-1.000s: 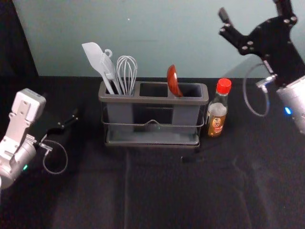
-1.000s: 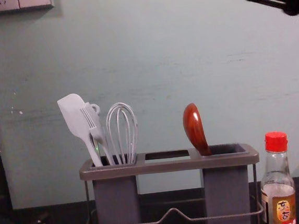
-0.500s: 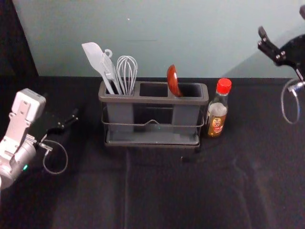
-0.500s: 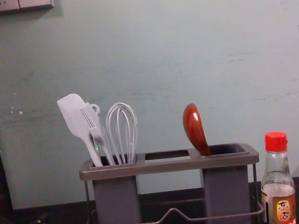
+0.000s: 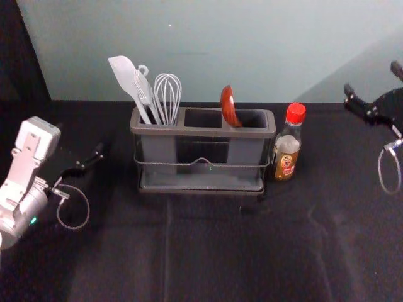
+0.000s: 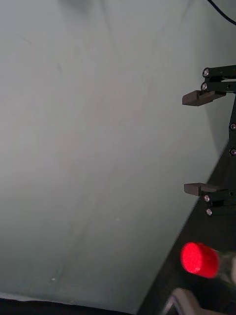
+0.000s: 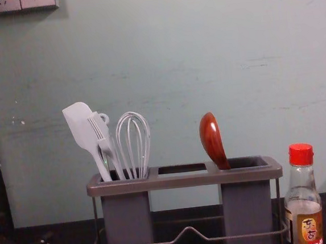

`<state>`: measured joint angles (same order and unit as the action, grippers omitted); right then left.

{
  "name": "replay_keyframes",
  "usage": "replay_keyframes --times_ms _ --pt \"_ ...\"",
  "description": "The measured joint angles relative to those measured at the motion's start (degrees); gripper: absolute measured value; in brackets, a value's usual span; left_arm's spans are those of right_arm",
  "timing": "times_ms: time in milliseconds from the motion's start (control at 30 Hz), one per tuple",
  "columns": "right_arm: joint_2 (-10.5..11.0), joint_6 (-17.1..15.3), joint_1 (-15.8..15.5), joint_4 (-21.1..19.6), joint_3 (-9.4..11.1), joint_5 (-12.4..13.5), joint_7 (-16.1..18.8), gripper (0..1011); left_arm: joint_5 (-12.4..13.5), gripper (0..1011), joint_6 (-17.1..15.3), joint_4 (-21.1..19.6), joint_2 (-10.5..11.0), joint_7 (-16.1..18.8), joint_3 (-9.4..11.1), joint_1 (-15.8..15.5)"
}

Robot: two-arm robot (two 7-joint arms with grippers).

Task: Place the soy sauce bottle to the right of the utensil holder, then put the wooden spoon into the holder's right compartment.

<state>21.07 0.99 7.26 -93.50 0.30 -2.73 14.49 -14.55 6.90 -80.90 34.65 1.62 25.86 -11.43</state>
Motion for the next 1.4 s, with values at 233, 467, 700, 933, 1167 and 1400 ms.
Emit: replay_keyframes --times_ms 233,467,700,933,1167,1400 --pt "-0.5 0.8 -0.3 3.4 -0.9 0.4 -0.3 1004 0.0 1000 0.0 0.0 0.0 0.0 0.0 0.0" --pt "-0.9 2.6 -0.1 7.2 -2.1 0.6 -0.4 1004 0.0 1000 0.0 0.0 0.0 0.0 0.0 0.0" --pt "-1.4 4.8 0.0 10.3 -3.2 0.4 -1.0 1004 0.0 1000 0.0 0.0 0.0 0.0 0.0 0.0" --pt "-2.0 6.1 0.2 12.2 -3.7 -0.5 -2.1 1004 0.0 1000 0.0 0.0 0.0 0.0 0.0 0.0" --pt "-2.1 6.1 0.1 12.1 -3.8 -0.8 -2.5 1004 0.0 1000 0.0 0.0 0.0 0.0 0.0 0.0" --pt "-2.1 6.0 0.2 12.0 -3.7 -0.7 -2.4 1004 0.0 1000 0.0 0.0 0.0 0.0 0.0 0.0"
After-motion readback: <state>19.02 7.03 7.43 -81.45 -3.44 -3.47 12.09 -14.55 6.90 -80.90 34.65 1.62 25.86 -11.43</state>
